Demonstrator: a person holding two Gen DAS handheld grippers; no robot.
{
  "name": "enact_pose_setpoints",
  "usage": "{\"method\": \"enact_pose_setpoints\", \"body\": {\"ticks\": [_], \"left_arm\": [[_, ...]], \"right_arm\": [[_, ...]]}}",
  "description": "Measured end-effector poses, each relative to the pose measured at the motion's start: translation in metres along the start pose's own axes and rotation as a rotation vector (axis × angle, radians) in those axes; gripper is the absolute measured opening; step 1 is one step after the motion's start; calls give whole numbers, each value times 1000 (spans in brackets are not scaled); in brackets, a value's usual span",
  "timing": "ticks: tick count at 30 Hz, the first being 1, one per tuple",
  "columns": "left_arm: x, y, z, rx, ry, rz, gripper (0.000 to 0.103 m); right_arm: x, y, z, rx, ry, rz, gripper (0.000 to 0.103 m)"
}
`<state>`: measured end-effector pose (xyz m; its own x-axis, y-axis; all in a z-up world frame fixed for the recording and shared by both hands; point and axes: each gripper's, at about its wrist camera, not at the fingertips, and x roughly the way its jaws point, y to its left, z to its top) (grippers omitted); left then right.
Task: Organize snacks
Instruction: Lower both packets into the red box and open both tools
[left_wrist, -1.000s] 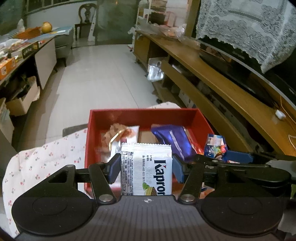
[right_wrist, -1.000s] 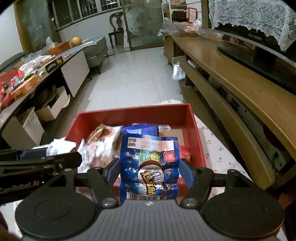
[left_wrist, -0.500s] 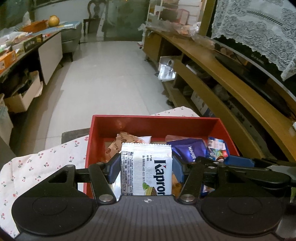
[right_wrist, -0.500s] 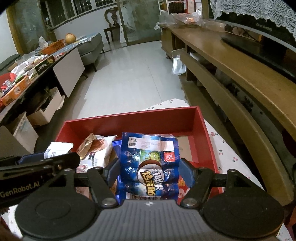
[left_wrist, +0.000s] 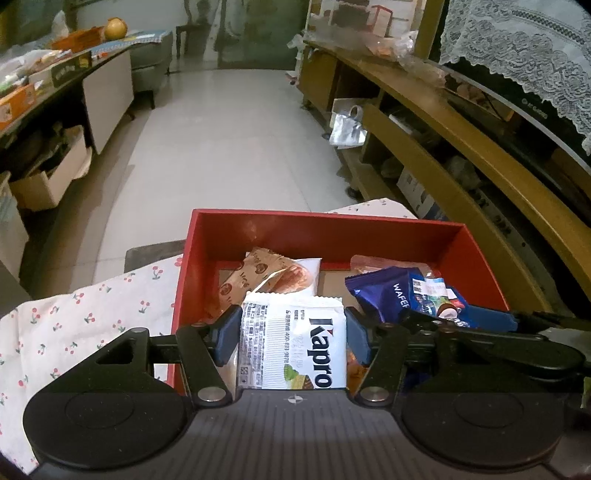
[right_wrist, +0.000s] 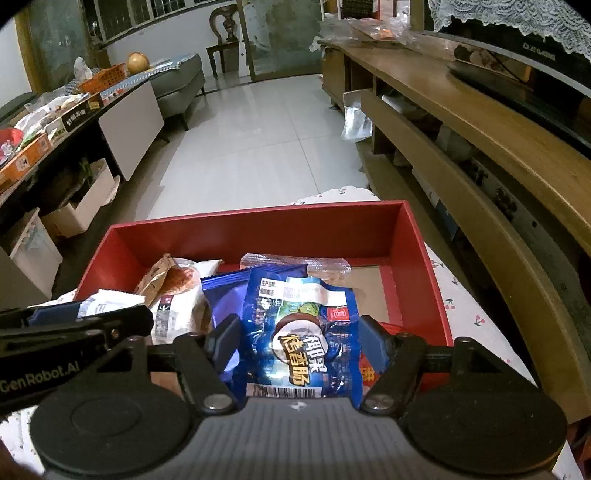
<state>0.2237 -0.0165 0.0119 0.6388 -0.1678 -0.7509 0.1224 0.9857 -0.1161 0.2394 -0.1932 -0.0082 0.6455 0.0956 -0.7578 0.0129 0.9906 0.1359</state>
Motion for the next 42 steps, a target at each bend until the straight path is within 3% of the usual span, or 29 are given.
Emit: {"method": "enact_pose_setpoints", "body": {"ticks": [13,27,36,42], "left_arm": [[-5,2,-1,-8,-17,18,80],[-17,-2,0,-10,-39,27,86],[-34,3,-10,-40,-45,48,90],[-47,0,-24,-20,-61,96,99]], "right_arm": [[-8,0,2,-5,-26,-2,92],[-31,-9,10,30,-78,16,92],[-47,-14,-6,51,-61,0,92],[-62,-11,-23,53,-43,3,92]]}}
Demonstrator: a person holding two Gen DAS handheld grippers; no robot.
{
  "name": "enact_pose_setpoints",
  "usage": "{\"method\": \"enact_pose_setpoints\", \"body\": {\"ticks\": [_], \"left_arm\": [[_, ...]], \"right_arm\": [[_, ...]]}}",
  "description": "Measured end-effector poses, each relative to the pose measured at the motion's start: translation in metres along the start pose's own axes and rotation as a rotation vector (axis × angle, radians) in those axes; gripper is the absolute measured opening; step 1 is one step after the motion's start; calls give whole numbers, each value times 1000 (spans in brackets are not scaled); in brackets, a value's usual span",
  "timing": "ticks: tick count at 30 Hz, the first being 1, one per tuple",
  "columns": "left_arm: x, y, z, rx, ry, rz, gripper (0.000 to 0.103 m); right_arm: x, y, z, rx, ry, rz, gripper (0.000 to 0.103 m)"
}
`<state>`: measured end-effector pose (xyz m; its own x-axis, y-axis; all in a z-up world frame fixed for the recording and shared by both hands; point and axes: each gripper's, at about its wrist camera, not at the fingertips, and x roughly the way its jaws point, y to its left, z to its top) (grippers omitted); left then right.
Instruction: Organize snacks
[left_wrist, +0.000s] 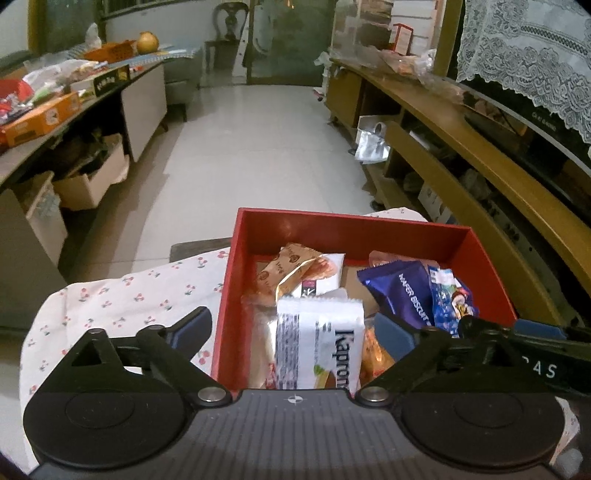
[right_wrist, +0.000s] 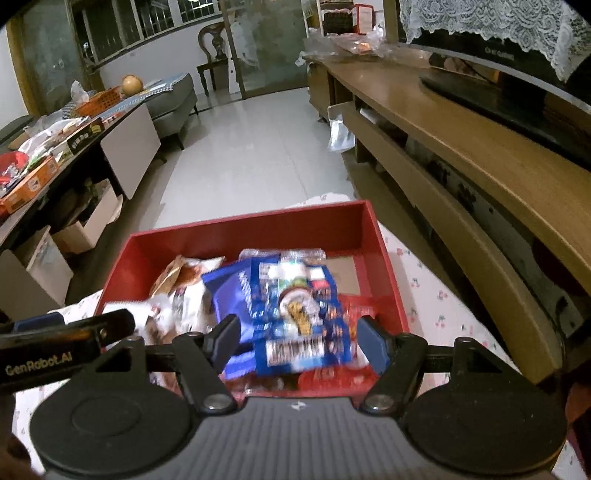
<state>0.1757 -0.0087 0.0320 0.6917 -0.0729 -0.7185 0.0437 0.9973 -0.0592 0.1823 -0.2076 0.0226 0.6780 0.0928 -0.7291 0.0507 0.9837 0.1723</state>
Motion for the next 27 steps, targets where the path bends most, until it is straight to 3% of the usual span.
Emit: {"method": "enact_pose_setpoints", "body": {"ticks": [6,19,27], "left_arm": [[-13,-6,-20,52,6,36,103],[-40,-1,-57,40,22,56,103],[-57,-15,-77,170,0,160,103]], "right_arm": [[-17,-3,-20,4,15,-5,92],[-59,-3,-59,15,26,24,92],[-76,-1,-79,0,29,21,92]]}}
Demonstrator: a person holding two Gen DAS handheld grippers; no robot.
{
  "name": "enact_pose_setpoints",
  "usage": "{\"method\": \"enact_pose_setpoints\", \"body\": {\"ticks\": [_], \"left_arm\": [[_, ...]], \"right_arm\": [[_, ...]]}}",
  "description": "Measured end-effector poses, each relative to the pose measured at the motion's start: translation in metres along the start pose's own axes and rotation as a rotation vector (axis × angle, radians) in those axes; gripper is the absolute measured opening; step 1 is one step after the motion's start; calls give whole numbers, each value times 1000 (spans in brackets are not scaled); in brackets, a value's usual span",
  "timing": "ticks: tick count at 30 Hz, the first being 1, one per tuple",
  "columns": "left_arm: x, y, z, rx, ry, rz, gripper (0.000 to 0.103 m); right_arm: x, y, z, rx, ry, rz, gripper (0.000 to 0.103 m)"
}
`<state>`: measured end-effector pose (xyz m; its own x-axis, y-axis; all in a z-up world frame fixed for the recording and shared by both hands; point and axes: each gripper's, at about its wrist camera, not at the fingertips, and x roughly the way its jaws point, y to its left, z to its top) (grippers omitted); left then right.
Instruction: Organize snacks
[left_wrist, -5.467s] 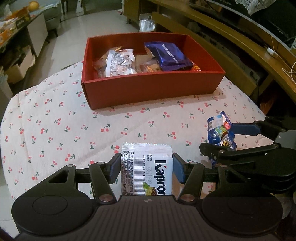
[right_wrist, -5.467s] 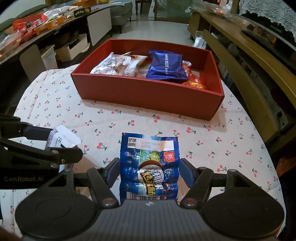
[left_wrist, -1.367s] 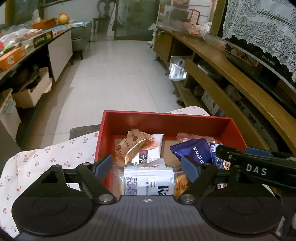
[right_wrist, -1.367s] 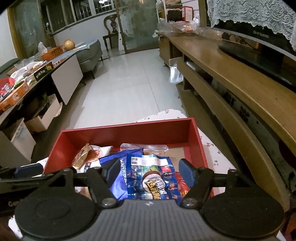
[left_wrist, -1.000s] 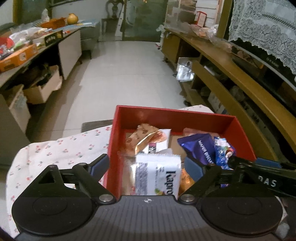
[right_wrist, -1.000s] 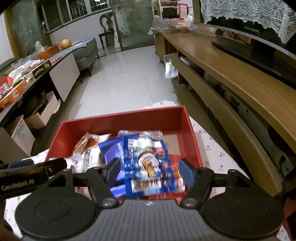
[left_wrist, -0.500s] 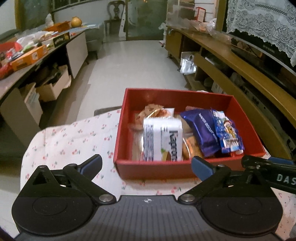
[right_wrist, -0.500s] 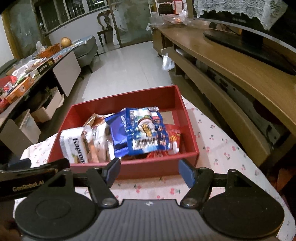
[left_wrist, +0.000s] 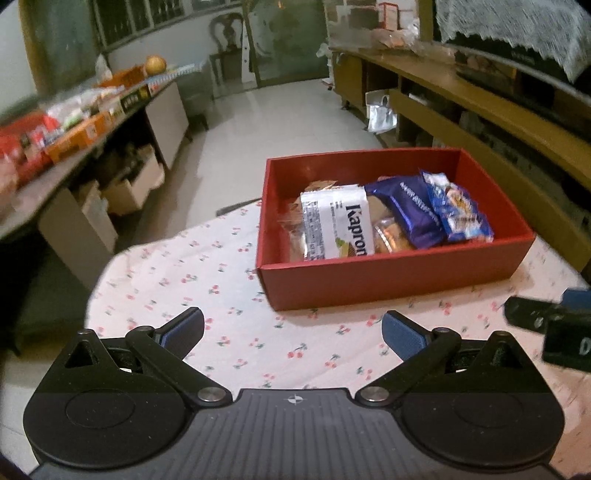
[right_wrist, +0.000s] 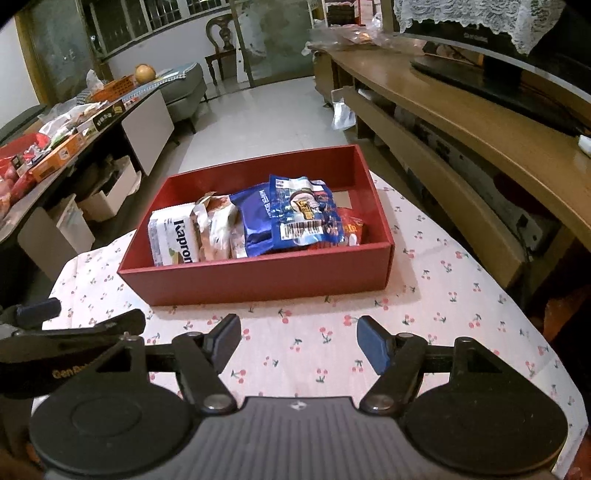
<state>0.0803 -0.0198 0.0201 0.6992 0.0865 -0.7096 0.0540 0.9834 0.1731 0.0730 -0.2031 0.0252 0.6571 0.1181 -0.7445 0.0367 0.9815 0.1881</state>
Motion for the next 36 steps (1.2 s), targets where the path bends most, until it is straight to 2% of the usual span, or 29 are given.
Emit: {"method": "enact_pose_setpoints", "body": {"ticks": [5,16,36], "left_arm": [[-5,-1,-10,-8,11,-50,103],[-15,-7,-23,5,29,-92,103],[-26,-4,-34,-21,41,-112,103]], "right_arm": [[-6,-1,-11,-6,9,-14,92],[-18,1,-25,-16,8,-18,92],[-25,1,-37,-28,9,-29,92]]}}
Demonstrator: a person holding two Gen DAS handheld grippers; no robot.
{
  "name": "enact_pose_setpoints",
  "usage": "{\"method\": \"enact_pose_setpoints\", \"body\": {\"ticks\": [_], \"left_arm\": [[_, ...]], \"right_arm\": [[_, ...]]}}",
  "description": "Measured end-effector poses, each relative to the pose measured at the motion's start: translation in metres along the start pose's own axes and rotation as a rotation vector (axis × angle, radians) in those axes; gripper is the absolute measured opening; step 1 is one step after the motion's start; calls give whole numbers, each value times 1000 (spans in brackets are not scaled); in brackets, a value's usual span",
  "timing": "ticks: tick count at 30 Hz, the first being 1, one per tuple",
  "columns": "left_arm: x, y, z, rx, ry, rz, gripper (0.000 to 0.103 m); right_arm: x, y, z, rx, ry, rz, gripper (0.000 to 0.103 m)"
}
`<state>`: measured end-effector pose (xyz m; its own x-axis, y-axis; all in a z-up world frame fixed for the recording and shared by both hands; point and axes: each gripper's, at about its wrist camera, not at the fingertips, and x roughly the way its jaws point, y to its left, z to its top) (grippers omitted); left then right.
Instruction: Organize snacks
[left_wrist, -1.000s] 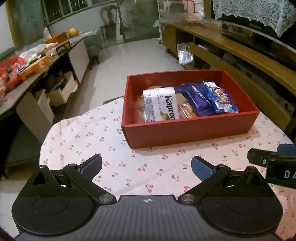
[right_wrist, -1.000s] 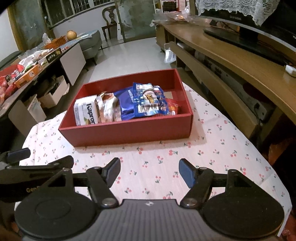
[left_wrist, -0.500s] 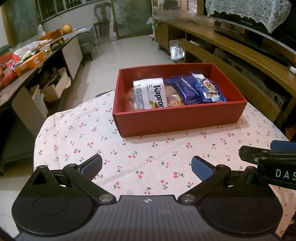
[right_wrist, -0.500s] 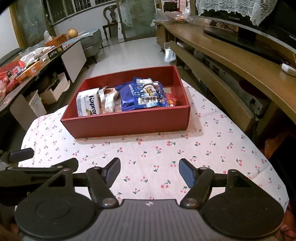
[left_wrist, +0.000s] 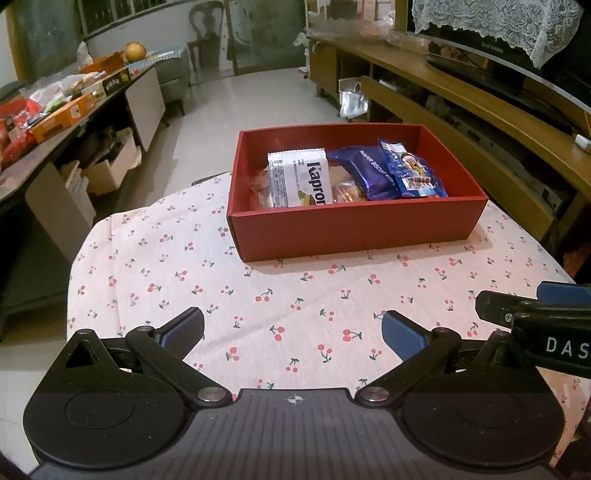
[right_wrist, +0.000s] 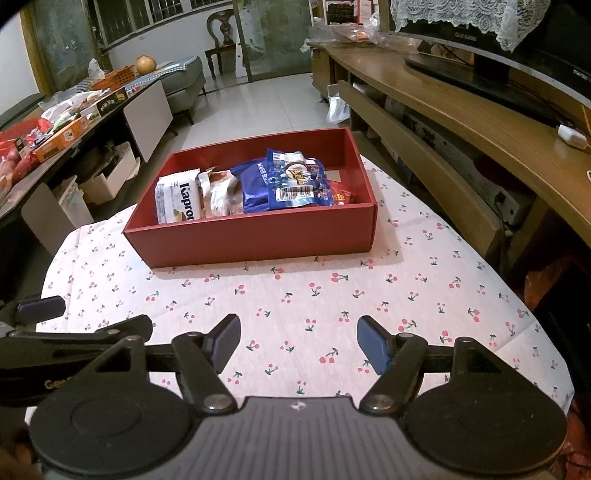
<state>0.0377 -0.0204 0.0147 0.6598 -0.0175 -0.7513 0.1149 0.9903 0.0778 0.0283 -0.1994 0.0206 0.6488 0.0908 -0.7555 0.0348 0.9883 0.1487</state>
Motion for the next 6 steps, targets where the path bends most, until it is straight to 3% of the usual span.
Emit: {"method": "enact_pose_setpoints", "body": {"ticks": [6], "left_arm": [[-2,0,-2,-11,5,0,103]], "right_arm": [[0,-1,-1,-2,1,0,92]]}}
